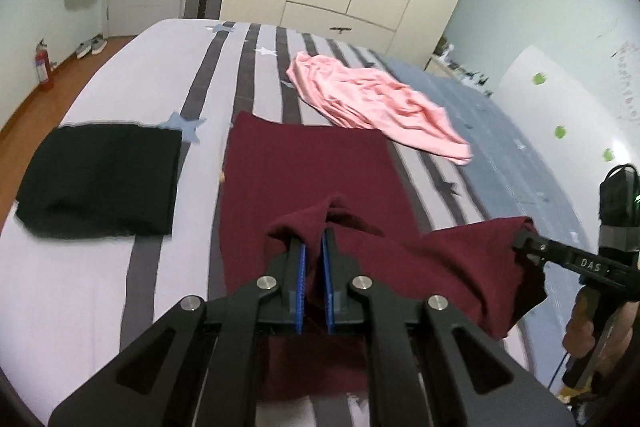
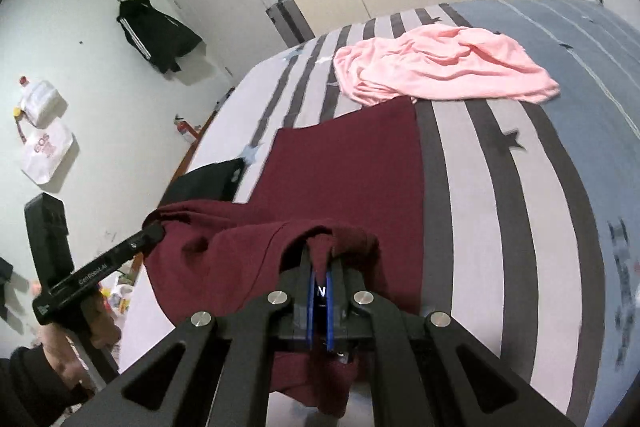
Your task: Fold clothes
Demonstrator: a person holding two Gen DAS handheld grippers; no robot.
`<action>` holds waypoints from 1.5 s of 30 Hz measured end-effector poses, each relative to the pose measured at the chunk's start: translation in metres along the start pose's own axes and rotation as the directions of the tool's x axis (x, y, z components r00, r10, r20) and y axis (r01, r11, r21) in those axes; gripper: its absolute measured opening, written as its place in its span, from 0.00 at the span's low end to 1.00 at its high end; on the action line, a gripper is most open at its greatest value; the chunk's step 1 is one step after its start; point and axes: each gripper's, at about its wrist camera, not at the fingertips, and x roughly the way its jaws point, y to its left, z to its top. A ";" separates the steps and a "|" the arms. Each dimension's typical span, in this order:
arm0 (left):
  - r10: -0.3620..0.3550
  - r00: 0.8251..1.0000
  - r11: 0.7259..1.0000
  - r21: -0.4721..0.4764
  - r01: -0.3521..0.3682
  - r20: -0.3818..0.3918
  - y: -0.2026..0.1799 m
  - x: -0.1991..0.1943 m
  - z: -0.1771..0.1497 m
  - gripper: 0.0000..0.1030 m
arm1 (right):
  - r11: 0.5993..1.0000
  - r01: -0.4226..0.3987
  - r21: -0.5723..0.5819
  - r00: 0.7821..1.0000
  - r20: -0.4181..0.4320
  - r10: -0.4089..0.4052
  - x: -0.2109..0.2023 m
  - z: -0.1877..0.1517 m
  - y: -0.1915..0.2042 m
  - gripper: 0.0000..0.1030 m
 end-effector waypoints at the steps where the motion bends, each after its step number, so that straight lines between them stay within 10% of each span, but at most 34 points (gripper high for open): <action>1: 0.012 1.000 1.000 0.007 -0.012 -0.008 0.002 0.015 0.008 0.06 | 1.000 -0.001 -0.001 1.000 -0.012 0.001 0.015 0.010 -0.006 0.03; 8: 0.087 0.988 0.996 -0.009 -0.089 -0.126 0.036 0.122 0.031 0.06 | 0.999 -0.014 0.031 0.993 -0.118 0.018 0.111 0.057 -0.042 0.04; 32: -0.020 0.964 0.999 -0.045 0.008 -0.264 0.075 0.191 0.051 0.10 | 0.994 0.080 0.080 0.969 -0.240 -0.059 0.203 0.084 -0.081 0.10; 34: -0.018 0.971 0.999 -0.034 0.010 -0.237 0.071 0.175 0.053 0.17 | 0.994 0.075 0.077 0.972 -0.226 -0.056 0.191 0.084 -0.082 0.16; 38: 0.050 0.992 0.998 0.054 -0.044 -0.119 0.056 0.134 0.043 0.67 | 0.995 0.097 0.035 0.987 -0.129 -0.091 0.152 0.078 -0.082 0.45; 42: 0.038 0.995 0.996 0.082 -0.031 -0.090 0.046 0.111 0.029 0.61 | 0.993 0.121 -0.003 0.991 -0.065 -0.121 0.119 0.063 -0.079 0.45; 45: 0.048 0.993 0.988 0.154 -0.031 -0.108 0.027 0.104 0.010 0.27 | 0.990 0.123 -0.073 0.990 -0.060 -0.128 0.108 0.043 -0.062 0.45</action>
